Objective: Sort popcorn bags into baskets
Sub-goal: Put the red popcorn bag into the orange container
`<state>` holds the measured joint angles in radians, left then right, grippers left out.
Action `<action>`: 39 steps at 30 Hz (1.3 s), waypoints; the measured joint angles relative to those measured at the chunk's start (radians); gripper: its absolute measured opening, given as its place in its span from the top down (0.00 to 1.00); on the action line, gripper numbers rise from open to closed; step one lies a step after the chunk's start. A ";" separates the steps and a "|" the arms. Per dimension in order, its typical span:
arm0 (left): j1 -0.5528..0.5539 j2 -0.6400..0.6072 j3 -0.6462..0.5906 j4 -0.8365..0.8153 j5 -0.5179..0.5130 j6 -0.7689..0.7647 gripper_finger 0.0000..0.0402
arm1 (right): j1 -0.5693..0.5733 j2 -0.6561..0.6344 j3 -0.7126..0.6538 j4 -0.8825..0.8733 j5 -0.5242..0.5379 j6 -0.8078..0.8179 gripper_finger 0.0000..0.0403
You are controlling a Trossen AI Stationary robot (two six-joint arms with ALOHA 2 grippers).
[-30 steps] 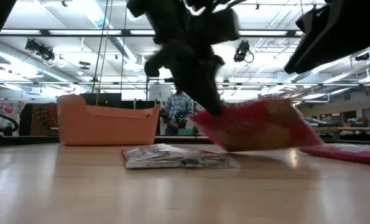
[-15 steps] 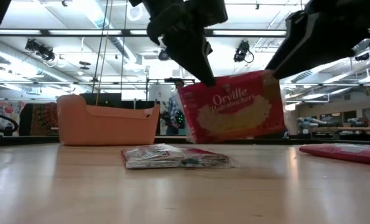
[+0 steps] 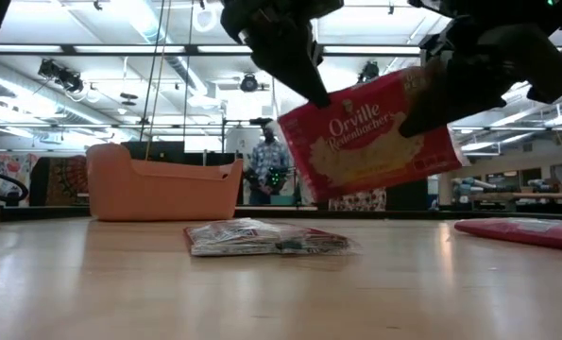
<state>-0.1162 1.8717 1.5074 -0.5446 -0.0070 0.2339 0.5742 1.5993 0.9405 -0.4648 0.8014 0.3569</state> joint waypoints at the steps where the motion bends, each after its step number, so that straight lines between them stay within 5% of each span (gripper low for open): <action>1: 0.000 -0.003 0.000 0.008 0.004 0.009 0.99 | -0.002 0.000 0.000 0.001 -0.004 0.000 0.63; 10: -0.004 -0.009 0.000 0.003 0.047 0.023 0.88 | -0.003 0.000 0.000 0.004 -0.023 0.010 0.94; 16: -0.032 -0.008 0.000 0.018 0.024 0.065 0.69 | -0.030 0.000 0.000 0.008 -0.071 0.071 0.94; 22: -0.058 -0.008 0.000 0.079 -0.123 0.060 0.43 | -0.067 0.000 0.000 0.070 -0.097 0.086 0.91; 26: -0.055 -0.007 0.000 0.057 -0.180 0.049 0.35 | -0.075 -0.020 0.000 0.115 -0.100 0.081 0.92; 32: -0.042 -0.007 0.000 -0.006 -0.210 0.038 0.43 | -0.074 -0.079 0.000 0.163 -0.090 0.080 0.91; 39: -0.044 -0.007 0.000 -0.020 -0.207 0.039 0.71 | -0.074 -0.091 0.000 0.216 -0.075 0.027 0.89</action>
<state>-0.1604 1.8648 1.5078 -0.5642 -0.2138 0.2733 0.5003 1.5085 0.9405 -0.2484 0.7266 0.3838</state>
